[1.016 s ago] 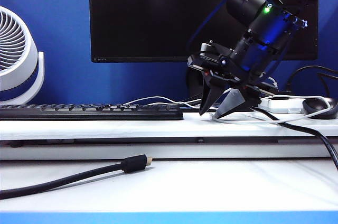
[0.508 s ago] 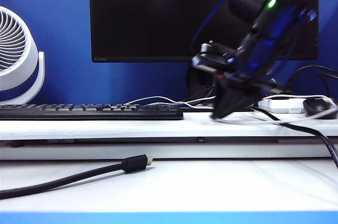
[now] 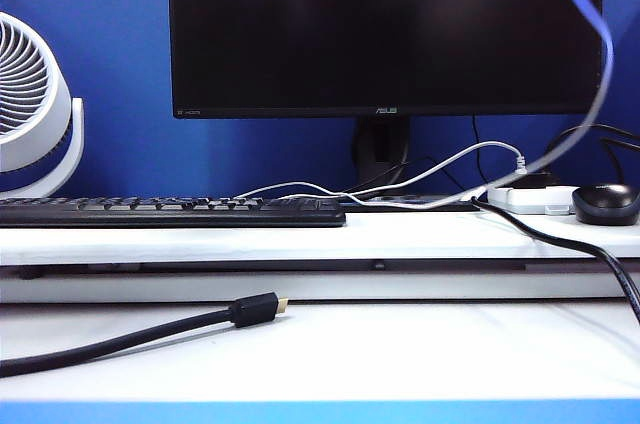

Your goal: Pick up the Type-C charging cable and the charging base, insert one end of the Type-C charger into the corresponding slot on the base, and finally place the plugged-in charger back on the table.

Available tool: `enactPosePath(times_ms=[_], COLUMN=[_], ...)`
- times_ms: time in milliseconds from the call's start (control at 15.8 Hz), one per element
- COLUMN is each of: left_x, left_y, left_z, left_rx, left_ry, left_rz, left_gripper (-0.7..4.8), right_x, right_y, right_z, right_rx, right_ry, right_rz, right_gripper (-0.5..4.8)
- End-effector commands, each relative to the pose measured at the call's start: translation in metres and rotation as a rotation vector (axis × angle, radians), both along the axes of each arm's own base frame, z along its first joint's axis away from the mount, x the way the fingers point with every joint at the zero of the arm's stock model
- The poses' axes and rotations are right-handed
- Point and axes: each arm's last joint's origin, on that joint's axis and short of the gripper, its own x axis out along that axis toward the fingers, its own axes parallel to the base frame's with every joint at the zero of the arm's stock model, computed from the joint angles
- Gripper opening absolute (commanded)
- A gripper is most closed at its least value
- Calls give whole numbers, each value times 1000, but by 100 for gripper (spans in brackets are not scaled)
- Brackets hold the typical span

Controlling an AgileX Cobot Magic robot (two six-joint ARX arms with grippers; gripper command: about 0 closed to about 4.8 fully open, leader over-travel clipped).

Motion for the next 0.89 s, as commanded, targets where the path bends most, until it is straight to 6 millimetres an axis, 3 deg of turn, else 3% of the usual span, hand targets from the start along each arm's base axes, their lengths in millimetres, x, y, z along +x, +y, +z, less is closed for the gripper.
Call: enactPosePath(times_ms=[63, 254, 571, 889], left_x=[-8, -14, -15, -11], left_y=[-4, -6, -5, -8], left_z=[4, 1, -10, -23], left_rx=[-74, -105, -69, -53], left_ry=[59, 164, 281, 422], left_rz=[-275, -483, -468, -466], left_gripper=[268, 268, 268, 268], right_x=[-20, -20, -24, -28], right_y=[-9, -9, -4, 4], right_z=[20, 20, 20, 19], right_rx=[-12, -85, -240, -520], right_ry=[-182, -233, -385, -631], right_rz=[7, 33, 145, 170], right_gripper=[-1, -1, -1, -1])
